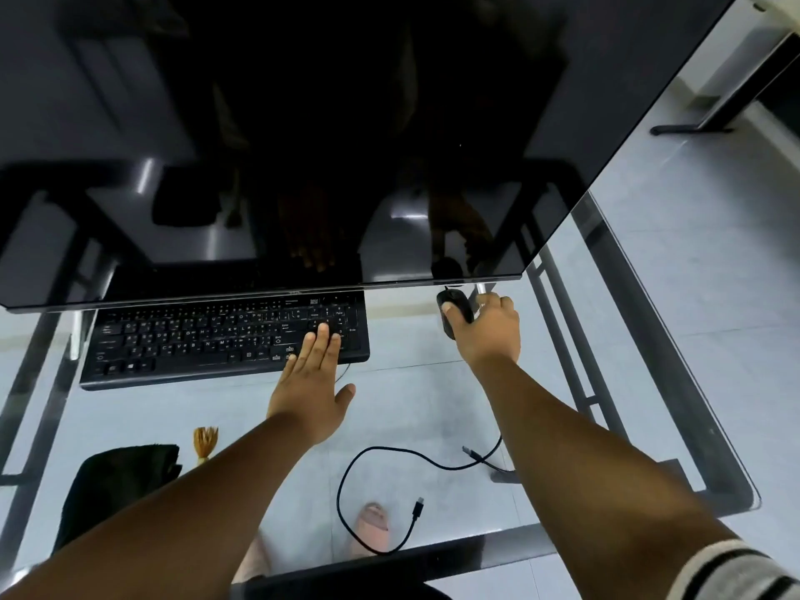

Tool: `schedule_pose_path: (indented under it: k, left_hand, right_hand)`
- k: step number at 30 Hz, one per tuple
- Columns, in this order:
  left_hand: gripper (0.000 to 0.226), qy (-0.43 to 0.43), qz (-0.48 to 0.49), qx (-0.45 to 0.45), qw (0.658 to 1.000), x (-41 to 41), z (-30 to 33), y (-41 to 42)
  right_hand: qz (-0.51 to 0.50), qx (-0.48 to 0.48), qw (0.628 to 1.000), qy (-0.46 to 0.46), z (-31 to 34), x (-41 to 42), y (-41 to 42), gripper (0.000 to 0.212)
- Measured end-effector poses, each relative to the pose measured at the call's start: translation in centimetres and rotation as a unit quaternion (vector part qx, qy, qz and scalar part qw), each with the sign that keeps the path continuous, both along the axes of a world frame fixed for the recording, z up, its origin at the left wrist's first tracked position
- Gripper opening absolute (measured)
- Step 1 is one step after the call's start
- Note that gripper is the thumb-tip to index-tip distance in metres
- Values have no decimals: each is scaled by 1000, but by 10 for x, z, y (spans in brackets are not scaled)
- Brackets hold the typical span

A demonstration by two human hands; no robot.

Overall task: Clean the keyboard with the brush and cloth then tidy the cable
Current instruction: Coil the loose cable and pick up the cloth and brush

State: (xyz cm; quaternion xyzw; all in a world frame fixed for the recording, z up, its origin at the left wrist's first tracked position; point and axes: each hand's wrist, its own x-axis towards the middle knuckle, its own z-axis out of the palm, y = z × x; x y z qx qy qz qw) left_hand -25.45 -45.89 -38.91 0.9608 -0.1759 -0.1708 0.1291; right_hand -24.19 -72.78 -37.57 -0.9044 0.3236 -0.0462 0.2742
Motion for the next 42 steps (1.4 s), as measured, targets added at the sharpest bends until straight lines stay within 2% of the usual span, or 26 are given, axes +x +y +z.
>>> schedule_pose_path:
  k: [2,3,6,8,9,13,16,19,25,27,31,33,35,37,39,42]
  left_hand:
    - [70,-13,16,-34,999,-5,0,6]
    - [64,-30,23,-55,998,-9,1,9]
    - [37,-93,31,-128,987,-27,1,19]
    - [19,-70,34,-158,984,-40,1,23]
    - [17,-39,30,-154,987,-47,1,24]
    - [33,73,-7,-82,994,-65,2,21]
    - [33,117,9,-62,991,-72,4,15]
    - [23,125,11,-36,991,-74,6,10]
    - [29,125,-40,40,991,-75,7,3]
    - [28,125,-40,38,991,-72,9,4]
    - [19,171,-12,-55,984,-54,20,12]
    - [9,243,50,-153,957,-45,32,14]
    - [10,300,92,-222,923,-36,42,18]
    - [6,290,82,-241,923,-27,52,20]
    - [4,276,87,-270,919,-19,62,23]
    - [5,287,103,-336,891,-13,77,24]
  right_hand:
    - [38,50,997,-48,8,-12,-1,36]
    - [70,90,993,-41,11,-19,-1,26]
    - [190,192,960,69,17,-47,1,14]
    - [240,214,939,121,17,-65,4,14]
    - [252,219,933,132,16,-73,6,15]
    - [273,230,920,159,12,-92,14,11]
    - [264,229,924,156,10,-98,21,11]
    - [262,227,925,154,9,-103,27,11]
    - [266,232,920,170,9,-107,35,15]
    - [267,233,920,168,8,-107,37,18]
    - [278,232,921,146,11,-104,42,28]
    - [292,242,913,147,14,-98,44,25]
    - [315,235,905,162,18,-89,46,13]
    - [328,230,900,170,24,-81,49,8]
    - [331,242,899,151,32,-75,53,14]
    - [341,257,893,144,41,-66,57,13]
